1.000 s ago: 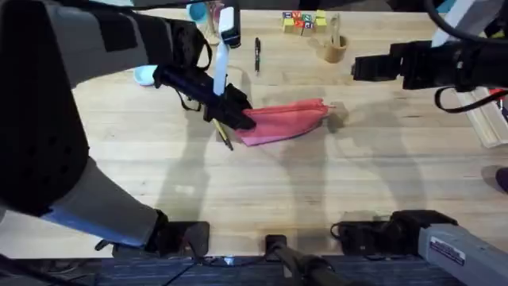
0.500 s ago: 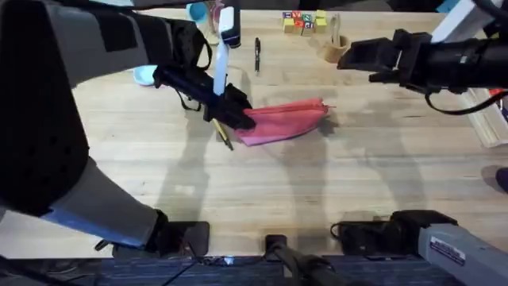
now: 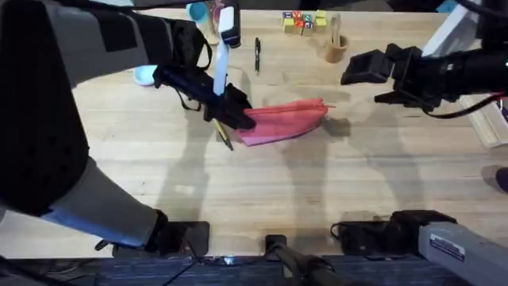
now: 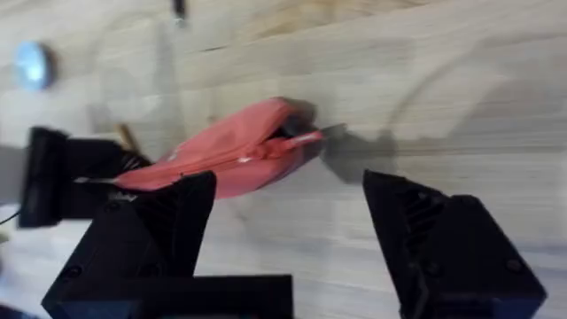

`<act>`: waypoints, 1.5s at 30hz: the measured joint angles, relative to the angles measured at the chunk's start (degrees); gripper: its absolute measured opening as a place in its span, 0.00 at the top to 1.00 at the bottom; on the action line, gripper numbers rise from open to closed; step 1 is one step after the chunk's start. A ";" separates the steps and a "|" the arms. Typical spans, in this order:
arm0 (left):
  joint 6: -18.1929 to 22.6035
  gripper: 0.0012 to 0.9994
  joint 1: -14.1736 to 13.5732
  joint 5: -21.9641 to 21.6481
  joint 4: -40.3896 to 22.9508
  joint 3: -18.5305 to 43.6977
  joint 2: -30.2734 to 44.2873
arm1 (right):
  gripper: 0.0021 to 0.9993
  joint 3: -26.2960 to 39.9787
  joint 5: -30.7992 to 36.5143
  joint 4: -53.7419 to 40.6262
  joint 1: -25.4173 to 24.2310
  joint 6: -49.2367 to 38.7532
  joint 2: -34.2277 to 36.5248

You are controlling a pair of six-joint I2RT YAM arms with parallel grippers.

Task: Unzip the bag, pick up the pens from the table one at a time and place them inside, then zip the bag closed.

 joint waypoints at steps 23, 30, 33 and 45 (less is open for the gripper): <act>0.00 0.96 0.00 0.02 0.00 0.00 0.00 | 0.00 0.00 -11.87 2.68 -2.00 -6.26 18.04; 0.00 0.96 0.00 0.00 0.00 0.00 0.00 | 0.00 0.02 -25.44 3.98 -6.28 -10.80 24.50; 0.00 0.96 0.00 0.00 0.00 0.00 0.00 | 0.00 0.02 -30.72 4.11 -7.78 -12.13 27.69; 0.00 0.96 0.00 0.00 0.00 0.00 0.00 | 0.00 0.04 -33.61 5.29 -7.72 -12.83 28.55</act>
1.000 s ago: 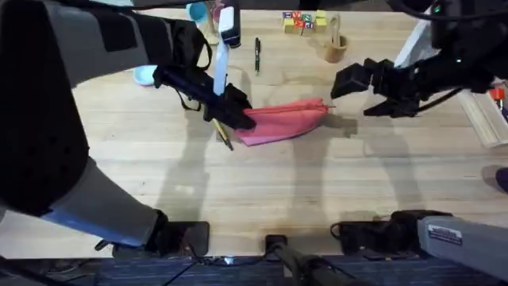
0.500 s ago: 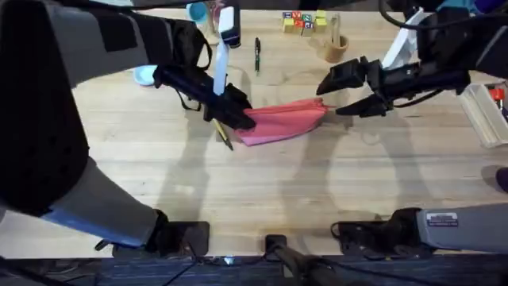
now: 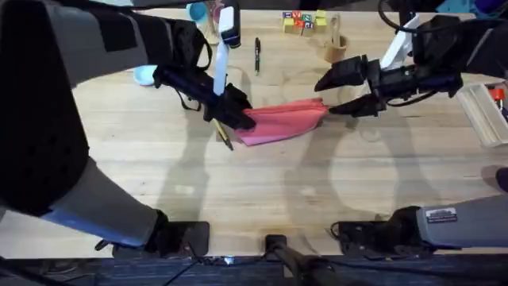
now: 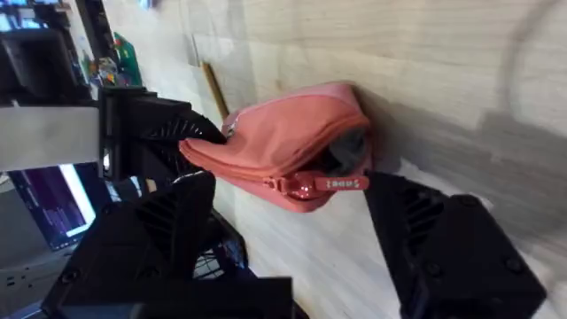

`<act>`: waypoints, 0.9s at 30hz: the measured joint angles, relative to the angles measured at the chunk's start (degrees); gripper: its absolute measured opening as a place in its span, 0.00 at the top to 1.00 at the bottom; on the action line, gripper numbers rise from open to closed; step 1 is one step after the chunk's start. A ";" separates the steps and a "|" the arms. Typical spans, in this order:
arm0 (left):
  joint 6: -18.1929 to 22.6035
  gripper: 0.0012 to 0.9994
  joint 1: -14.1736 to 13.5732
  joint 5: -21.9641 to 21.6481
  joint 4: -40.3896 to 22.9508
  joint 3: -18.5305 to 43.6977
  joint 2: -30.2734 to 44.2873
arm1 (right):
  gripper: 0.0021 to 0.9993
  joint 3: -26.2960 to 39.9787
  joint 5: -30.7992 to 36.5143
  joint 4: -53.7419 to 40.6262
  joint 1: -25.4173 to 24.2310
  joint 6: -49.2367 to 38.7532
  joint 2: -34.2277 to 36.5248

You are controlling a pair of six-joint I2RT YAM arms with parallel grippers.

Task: Unzip the bag, pick up the pens from the table one at a time and place them inside, then zip the bag closed.

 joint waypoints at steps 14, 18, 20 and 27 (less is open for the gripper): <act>0.00 0.96 0.00 0.00 0.00 0.00 0.00 | 0.00 0.00 0.50 1.99 4.40 -0.20 0.00; 0.00 0.96 0.00 0.00 0.02 0.00 0.00 | 0.15 0.00 1.03 2.59 4.48 -0.19 0.00; 0.00 0.96 0.00 0.00 0.01 0.00 0.00 | 0.45 0.00 3.19 2.82 4.48 0.70 0.00; 0.00 0.96 0.00 0.00 0.02 0.00 0.00 | 0.95 0.00 3.98 2.91 4.50 1.57 0.00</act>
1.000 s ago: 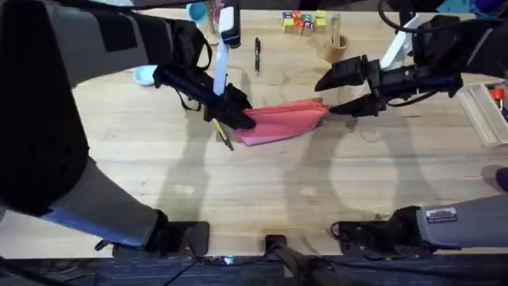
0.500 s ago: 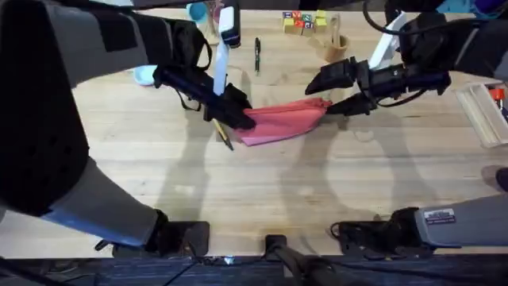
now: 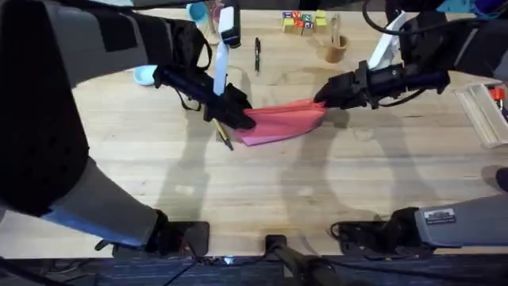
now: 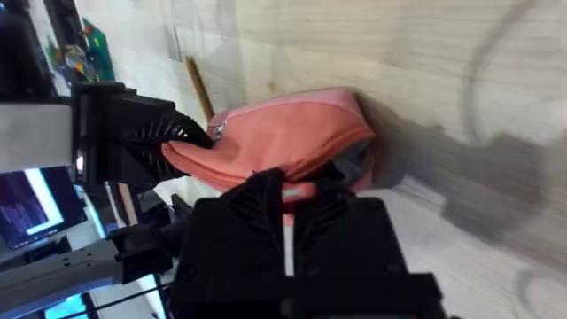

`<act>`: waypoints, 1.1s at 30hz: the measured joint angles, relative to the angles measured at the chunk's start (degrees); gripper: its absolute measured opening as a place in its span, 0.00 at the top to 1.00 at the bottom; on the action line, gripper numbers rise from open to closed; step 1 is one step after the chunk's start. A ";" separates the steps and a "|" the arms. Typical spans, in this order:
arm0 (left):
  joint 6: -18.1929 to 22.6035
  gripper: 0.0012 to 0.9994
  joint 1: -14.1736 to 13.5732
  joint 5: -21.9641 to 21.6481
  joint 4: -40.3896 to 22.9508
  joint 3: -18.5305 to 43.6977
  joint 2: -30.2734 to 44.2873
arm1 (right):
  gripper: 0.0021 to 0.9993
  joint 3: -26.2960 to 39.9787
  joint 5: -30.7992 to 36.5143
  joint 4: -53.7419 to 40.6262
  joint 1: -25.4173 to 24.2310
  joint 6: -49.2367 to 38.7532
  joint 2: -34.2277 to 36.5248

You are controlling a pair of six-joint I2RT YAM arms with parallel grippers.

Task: Unzip the bag, pick up the pens from the table one at a time and place them inside, then zip the bag closed.

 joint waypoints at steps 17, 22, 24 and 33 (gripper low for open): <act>0.00 0.96 0.00 0.00 0.00 0.00 0.00 | 0.97 0.00 -0.04 0.00 0.00 0.03 0.00; 0.00 0.96 0.00 0.00 0.00 0.00 0.00 | 0.97 0.70 -0.04 -0.34 0.02 0.03 -0.02; 0.00 0.96 0.00 0.00 0.00 0.00 0.00 | 0.97 1.11 -0.02 -0.42 0.09 0.03 -0.29; 0.00 0.96 0.00 -0.02 0.00 0.00 0.00 | 0.97 3.56 3.60 -0.78 3.04 0.01 -5.06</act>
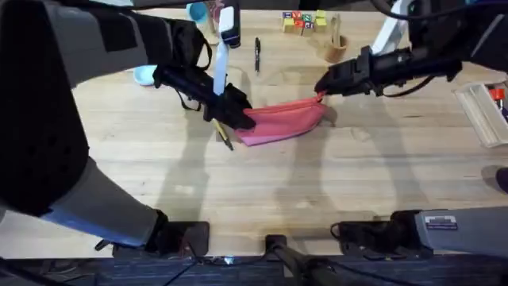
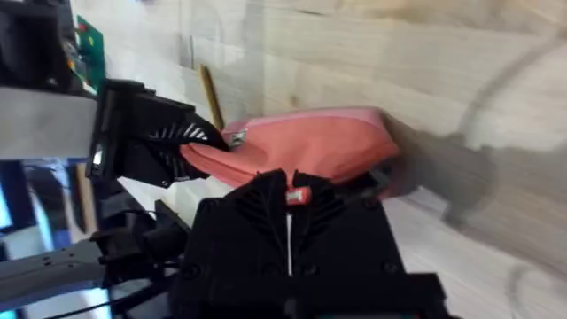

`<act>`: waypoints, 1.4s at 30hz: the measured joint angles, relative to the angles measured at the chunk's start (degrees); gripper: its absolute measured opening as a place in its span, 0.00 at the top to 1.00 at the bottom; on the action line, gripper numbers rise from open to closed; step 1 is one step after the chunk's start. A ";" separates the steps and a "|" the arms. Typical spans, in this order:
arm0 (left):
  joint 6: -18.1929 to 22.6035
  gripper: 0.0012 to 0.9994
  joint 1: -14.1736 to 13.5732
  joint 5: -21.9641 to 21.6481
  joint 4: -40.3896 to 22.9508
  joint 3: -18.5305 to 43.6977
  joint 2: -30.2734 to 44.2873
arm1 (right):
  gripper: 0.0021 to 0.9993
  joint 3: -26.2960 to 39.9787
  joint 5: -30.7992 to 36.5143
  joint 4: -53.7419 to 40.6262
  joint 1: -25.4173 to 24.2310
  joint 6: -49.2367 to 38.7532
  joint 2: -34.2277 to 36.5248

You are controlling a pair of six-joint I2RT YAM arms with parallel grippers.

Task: Unzip the bag, pick up the pens from the table one at a time and place them inside, then zip the bag closed.

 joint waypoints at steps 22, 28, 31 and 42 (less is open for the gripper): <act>0.00 0.96 0.15 -0.12 0.15 0.00 0.00 | 0.97 1.36 9.25 12.31 19.85 7.69 -1.24; 0.00 0.96 0.15 -0.13 0.13 0.00 0.00 | 0.97 1.36 9.68 12.58 22.69 8.87 -1.24; 0.00 0.96 0.15 -0.13 0.13 0.00 0.00 | 0.97 1.36 9.70 12.63 22.91 9.04 -1.24; 0.00 0.96 0.15 -0.13 0.13 0.00 0.00 | 0.97 1.36 9.84 12.78 23.43 8.75 -1.24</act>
